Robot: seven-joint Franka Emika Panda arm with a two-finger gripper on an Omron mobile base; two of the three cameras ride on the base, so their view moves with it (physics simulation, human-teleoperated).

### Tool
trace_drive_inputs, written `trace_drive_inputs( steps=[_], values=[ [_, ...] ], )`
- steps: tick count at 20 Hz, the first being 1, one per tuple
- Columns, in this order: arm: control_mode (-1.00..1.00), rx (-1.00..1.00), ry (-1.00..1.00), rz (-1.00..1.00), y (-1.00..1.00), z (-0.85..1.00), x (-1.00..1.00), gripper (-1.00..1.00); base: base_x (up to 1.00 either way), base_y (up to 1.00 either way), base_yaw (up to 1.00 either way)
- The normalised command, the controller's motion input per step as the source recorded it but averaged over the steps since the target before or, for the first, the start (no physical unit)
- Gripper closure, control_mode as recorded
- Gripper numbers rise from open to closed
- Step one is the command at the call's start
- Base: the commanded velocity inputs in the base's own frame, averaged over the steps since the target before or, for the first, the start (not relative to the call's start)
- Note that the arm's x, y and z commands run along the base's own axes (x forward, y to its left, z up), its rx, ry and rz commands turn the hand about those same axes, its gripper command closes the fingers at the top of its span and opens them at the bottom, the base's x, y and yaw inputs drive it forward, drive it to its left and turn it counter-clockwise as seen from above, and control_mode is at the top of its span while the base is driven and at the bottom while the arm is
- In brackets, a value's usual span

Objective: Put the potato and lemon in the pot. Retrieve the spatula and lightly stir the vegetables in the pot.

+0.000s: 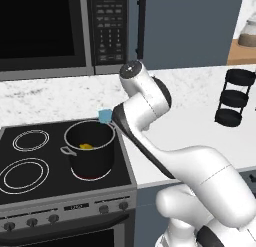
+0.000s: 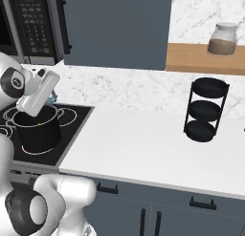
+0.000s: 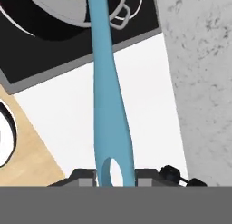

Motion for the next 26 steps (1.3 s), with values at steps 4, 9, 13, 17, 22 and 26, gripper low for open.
trace_drive_inputs(
  steps=[4,9,13,17,22,26],
  values=[
    [-1.0,-0.21,0.02,0.14,0.19,0.08,0.18,1.0,0.0,0.0,0.0],
    [-1.0,-0.15,0.01,0.1,0.02,0.02,0.03,1.0,0.0,0.0,0.0],
    [-1.0,-0.02,0.0,0.0,0.03,0.0,0.0,1.0,0.0,0.0,0.0],
    [-1.0,-0.18,0.0,0.0,0.25,0.0,0.27,1.0,0.0,0.0,0.0],
    [-1.0,-0.29,0.0,0.03,0.15,0.0,0.4,1.0,0.0,0.0,0.0],
    [-1.0,-0.16,0.0,0.1,0.05,0.04,0.21,1.0,0.0,0.0,0.0]
  ],
)
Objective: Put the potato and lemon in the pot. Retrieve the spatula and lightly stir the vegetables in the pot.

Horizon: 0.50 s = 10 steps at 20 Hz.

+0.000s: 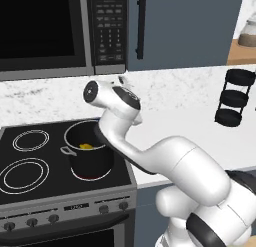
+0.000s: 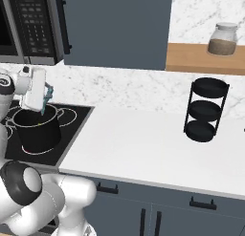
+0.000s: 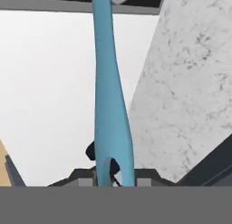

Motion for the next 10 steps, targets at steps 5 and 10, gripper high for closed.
trace_drive_inputs(
  steps=[5,10],
  values=[
    [-1.0,-0.12,0.0,0.13,0.19,0.07,0.21,1.0,0.0,0.0,0.0],
    [-1.0,-0.16,0.01,0.11,0.3,0.0,0.1,1.0,0.0,0.0,0.0]
  ],
)
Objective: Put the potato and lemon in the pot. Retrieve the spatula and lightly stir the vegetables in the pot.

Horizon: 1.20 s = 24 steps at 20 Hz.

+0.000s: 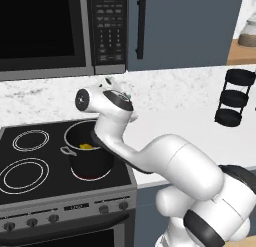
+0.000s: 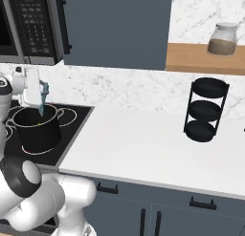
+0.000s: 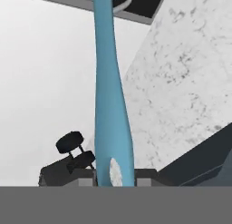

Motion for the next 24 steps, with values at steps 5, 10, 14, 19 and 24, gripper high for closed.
trace_drive_inputs(
  steps=[5,10,14,19,24],
  values=[
    [-1.0,-0.14,0.0,0.11,0.36,0.0,0.0,1.0,0.0,0.0,0.0],
    [-1.0,-0.12,0.0,0.04,0.26,-0.1,0.0,1.0,0.0,0.0,0.0],
    [-1.0,-0.23,0.06,0.04,0.23,-0.32,0.0,1.0,0.0,0.0,0.0],
    [-1.0,-0.14,0.05,0.06,0.07,-0.1,0.0,1.0,0.0,0.0,0.0],
    [-1.0,-0.02,0.0,0.04,0.03,-0.04,0.0,1.0,0.0,0.0,0.0]
  ],
)
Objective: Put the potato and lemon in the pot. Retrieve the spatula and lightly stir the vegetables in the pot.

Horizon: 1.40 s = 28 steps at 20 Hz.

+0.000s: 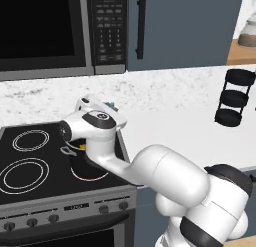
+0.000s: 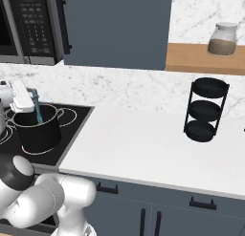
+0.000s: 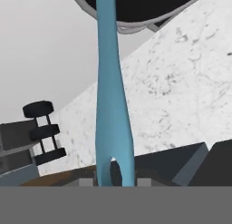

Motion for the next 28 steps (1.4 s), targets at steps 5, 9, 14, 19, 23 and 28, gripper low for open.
trace_drive_inputs(
  steps=[5,9,14,19,23,28],
  values=[
    [-1.0,-0.04,-0.02,0.0,0.14,-0.34,0.03,1.0,0.0,0.0,0.0],
    [-1.0,-0.06,0.0,0.0,0.13,-0.4,0.02,1.0,0.0,0.0,0.0],
    [-1.0,-0.05,-0.01,0.0,0.08,-0.35,0.01,1.0,0.0,0.0,0.0],
    [-1.0,0.0,-0.07,0.0,0.09,-0.23,0.07,1.0,0.0,0.0,0.0],
    [-1.0,0.01,-0.09,0.0,0.16,-0.01,0.06,1.0,0.0,0.0,0.0],
    [-1.0,0.07,-0.04,0.0,0.17,0.22,0.08,1.0,0.0,0.0,0.0]
  ],
)
